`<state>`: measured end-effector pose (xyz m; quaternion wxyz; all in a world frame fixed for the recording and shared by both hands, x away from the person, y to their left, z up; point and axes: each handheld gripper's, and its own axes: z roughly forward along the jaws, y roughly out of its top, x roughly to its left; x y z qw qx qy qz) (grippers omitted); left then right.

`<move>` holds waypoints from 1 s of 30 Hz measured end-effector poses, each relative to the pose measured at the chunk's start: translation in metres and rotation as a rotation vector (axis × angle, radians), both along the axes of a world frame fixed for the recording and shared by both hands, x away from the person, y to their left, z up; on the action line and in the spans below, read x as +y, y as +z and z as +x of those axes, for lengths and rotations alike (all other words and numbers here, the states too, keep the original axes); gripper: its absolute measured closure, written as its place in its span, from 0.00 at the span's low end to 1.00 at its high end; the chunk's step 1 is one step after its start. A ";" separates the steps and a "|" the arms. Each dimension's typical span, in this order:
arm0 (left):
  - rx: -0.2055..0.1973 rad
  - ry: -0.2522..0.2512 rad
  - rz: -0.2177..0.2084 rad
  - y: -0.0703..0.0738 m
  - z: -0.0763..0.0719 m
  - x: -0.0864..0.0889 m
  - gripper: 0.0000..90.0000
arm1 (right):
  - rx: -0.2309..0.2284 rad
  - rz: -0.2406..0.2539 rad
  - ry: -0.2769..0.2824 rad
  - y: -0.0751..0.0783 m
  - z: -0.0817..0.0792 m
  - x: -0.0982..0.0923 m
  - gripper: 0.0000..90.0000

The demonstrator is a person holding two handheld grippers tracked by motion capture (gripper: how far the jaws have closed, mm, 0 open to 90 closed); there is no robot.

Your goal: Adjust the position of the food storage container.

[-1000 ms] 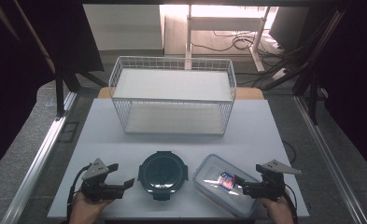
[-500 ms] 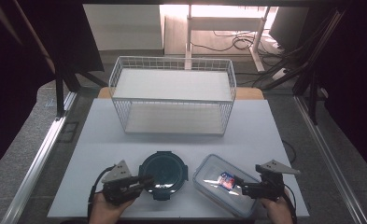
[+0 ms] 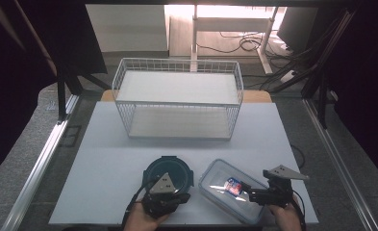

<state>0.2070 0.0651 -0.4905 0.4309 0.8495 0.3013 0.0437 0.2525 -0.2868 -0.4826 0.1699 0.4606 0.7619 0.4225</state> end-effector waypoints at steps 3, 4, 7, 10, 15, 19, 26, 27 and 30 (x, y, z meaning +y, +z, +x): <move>0.024 0.015 0.001 -0.001 0.003 0.002 1.00 | 0.003 -0.001 0.002 0.000 0.000 0.000 0.02; 0.038 0.013 -0.003 -0.001 0.004 0.003 1.00 | 0.003 -0.002 0.001 -0.001 0.000 0.000 0.01; 0.026 0.016 0.010 -0.001 0.004 0.004 1.00 | 0.006 0.000 0.000 0.000 0.000 0.000 0.01; 0.015 0.032 0.016 -0.001 0.006 0.008 1.00 | 0.003 0.001 0.000 0.000 0.000 -0.001 0.01; 0.006 0.098 0.012 -0.003 0.020 0.025 1.00 | 0.005 0.001 -0.002 0.000 0.000 -0.002 0.01; 0.008 0.140 0.000 -0.004 0.036 0.036 1.00 | 0.006 0.000 0.000 -0.001 0.000 -0.001 0.01; 0.013 0.151 -0.001 0.010 0.049 0.032 1.00 | 0.010 0.006 -0.004 -0.001 0.001 -0.002 0.01; 0.012 0.145 -0.007 0.016 0.053 0.030 1.00 | 0.010 0.005 -0.007 -0.001 0.002 -0.002 0.01; -0.004 0.139 0.003 0.030 0.071 0.020 1.00 | 0.011 0.004 -0.008 -0.001 0.001 -0.002 0.01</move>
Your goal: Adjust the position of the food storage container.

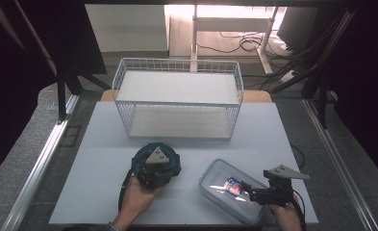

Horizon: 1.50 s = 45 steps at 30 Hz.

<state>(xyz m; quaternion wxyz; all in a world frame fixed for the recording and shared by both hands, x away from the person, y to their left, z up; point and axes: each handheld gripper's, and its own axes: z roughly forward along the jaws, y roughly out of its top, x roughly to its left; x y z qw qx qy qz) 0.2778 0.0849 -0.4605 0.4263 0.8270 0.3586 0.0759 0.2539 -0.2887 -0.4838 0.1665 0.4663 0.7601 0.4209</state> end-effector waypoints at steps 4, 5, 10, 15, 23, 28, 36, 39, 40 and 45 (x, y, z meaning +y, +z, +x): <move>0.035 0.019 0.083 -0.006 0.030 -0.015 1.00 | -0.002 -0.005 0.000 0.001 -0.001 0.000 0.01; 0.045 0.022 0.103 -0.010 0.035 -0.018 1.00 | -0.003 -0.004 -0.001 0.001 0.000 -0.001 0.01; 0.060 0.028 0.147 -0.017 0.042 -0.025 1.00 | 0.003 0.003 -0.005 0.000 0.000 -0.003 0.01; 0.037 0.019 0.171 -0.018 0.040 -0.024 1.00 | 0.004 0.002 0.000 0.000 -0.001 -0.003 0.02; 0.046 0.070 0.142 -0.019 0.042 0.013 1.00 | 0.012 0.011 -0.005 -0.001 0.000 -0.006 0.01; 0.043 0.114 0.076 -0.015 0.035 0.047 1.00 | 0.014 0.016 -0.008 -0.001 0.000 -0.006 0.01; 0.025 0.156 -0.008 0.001 0.026 0.084 1.00 | 0.030 0.038 -0.015 -0.003 0.005 -0.006 0.00; 0.043 0.104 0.013 -0.001 0.035 0.056 1.00 | 0.022 0.025 -0.013 -0.002 0.005 -0.002 0.00; 0.051 0.094 0.024 -0.004 0.038 0.047 1.00 | 0.019 0.021 -0.005 -0.002 0.004 -0.001 0.00; 0.104 0.119 0.178 -0.022 0.051 0.017 1.00 | 0.022 0.029 0.002 -0.002 0.004 -0.003 0.00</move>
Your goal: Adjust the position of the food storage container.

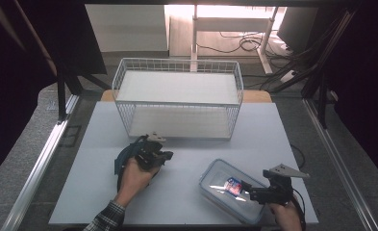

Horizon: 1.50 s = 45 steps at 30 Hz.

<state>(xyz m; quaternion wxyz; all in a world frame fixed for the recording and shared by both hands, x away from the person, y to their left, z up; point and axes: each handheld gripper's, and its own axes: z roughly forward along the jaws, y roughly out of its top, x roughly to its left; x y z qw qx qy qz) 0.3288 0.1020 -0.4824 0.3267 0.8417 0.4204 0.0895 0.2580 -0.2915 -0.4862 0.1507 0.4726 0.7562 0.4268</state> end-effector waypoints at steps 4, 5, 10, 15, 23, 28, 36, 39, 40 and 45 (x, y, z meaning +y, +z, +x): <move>-0.018 0.005 0.024 0.001 -0.001 0.002 1.00 | -0.002 -0.001 -0.007 0.000 0.000 -0.003 0.00; -0.030 0.006 0.042 0.001 -0.002 0.001 1.00 | -0.002 -0.003 -0.006 0.000 0.000 -0.003 0.00; -0.062 0.013 0.094 0.000 -0.004 0.009 1.00 | -0.005 -0.018 0.004 0.002 -0.002 -0.002 0.01; -0.062 0.081 0.094 -0.002 -0.008 0.043 1.00 | 0.005 -0.020 -0.012 0.004 -0.003 -0.006 0.01; -0.037 0.124 0.063 -0.003 -0.017 0.072 1.00 | 0.018 -0.030 -0.014 0.012 -0.015 -0.017 0.00; -0.009 0.109 0.068 -0.004 -0.023 0.065 1.00 | 0.055 -0.004 0.015 0.017 -0.026 -0.031 0.12; -0.035 0.105 0.082 -0.004 -0.028 0.069 1.00 | 0.068 -0.065 0.057 0.023 -0.046 -0.040 0.63; -0.038 0.111 0.086 -0.004 -0.031 0.075 1.00 | 0.069 -0.058 0.065 0.027 -0.050 -0.045 0.77; -0.037 0.117 0.087 -0.004 -0.032 0.077 1.00 | 0.072 -0.054 0.069 0.027 -0.050 -0.047 0.80; -0.033 0.152 0.082 -0.005 -0.035 0.098 1.00 | 0.088 -0.082 0.087 0.027 -0.058 -0.049 0.88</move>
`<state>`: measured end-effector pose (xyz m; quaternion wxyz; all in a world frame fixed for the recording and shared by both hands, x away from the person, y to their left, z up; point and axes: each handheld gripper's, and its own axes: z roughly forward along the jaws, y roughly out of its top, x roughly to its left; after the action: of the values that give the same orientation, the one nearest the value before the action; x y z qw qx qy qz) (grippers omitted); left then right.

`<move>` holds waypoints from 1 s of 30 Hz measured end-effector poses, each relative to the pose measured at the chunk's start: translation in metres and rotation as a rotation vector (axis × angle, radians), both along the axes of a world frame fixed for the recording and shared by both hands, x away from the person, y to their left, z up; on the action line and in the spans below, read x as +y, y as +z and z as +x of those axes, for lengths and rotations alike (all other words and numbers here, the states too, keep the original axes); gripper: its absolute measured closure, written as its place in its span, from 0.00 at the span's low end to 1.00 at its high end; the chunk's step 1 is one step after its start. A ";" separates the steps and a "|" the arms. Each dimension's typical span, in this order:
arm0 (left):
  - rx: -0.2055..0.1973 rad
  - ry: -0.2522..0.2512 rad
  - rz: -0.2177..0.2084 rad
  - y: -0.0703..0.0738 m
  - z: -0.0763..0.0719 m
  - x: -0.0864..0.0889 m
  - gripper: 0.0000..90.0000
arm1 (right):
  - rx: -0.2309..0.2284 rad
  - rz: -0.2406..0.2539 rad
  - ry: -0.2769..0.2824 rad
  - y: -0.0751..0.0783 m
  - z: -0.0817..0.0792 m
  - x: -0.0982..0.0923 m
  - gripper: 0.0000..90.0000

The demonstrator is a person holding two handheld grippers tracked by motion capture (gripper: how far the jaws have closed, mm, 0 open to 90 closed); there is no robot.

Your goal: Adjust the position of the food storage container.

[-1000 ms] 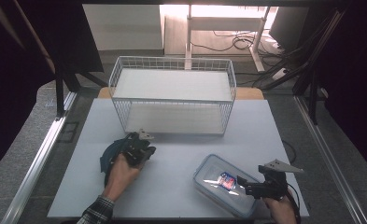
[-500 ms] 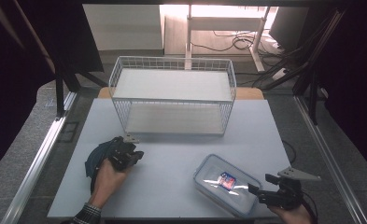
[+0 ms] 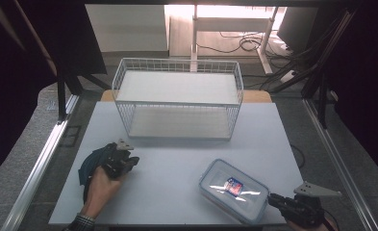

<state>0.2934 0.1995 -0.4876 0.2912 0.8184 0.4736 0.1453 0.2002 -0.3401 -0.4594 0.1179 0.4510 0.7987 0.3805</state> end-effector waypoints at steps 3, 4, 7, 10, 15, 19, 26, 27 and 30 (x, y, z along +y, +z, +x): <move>0.015 0.024 -0.025 0.000 0.001 0.008 1.00 | 0.025 -0.007 0.003 -0.002 -0.004 -0.001 0.91; 0.020 0.024 -0.026 0.000 0.001 0.008 1.00 | 0.032 -0.016 0.004 -0.003 -0.004 0.000 0.93; -0.009 0.027 0.027 0.000 -0.001 0.003 1.00 | 0.032 -0.010 -0.006 -0.004 -0.001 0.001 0.97; -0.047 0.026 -0.027 0.002 -0.011 0.000 1.00 | 0.025 -0.002 -0.026 -0.004 0.003 0.003 0.98; -0.056 -0.030 -0.094 0.002 -0.018 -0.016 1.00 | 0.021 -0.006 -0.036 -0.005 0.012 0.010 0.99; -0.032 -0.095 -0.110 -0.005 -0.016 -0.032 1.00 | 0.014 -0.005 -0.032 -0.006 0.022 0.019 0.99; -0.005 -0.146 -0.132 -0.015 -0.015 -0.045 1.00 | 0.014 0.010 0.000 -0.008 0.050 0.040 0.99; -0.003 -0.152 -0.134 -0.017 -0.014 -0.046 1.00 | 0.014 0.011 0.007 -0.009 0.055 0.044 0.99; 0.011 -0.160 -0.144 -0.021 -0.012 -0.047 0.99 | 0.013 0.005 0.025 -0.009 0.067 0.057 0.99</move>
<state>0.2810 0.1521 -0.5082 0.3575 0.8313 0.4175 0.0827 0.2675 -0.2831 -0.4688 0.1068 0.4435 0.8041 0.3811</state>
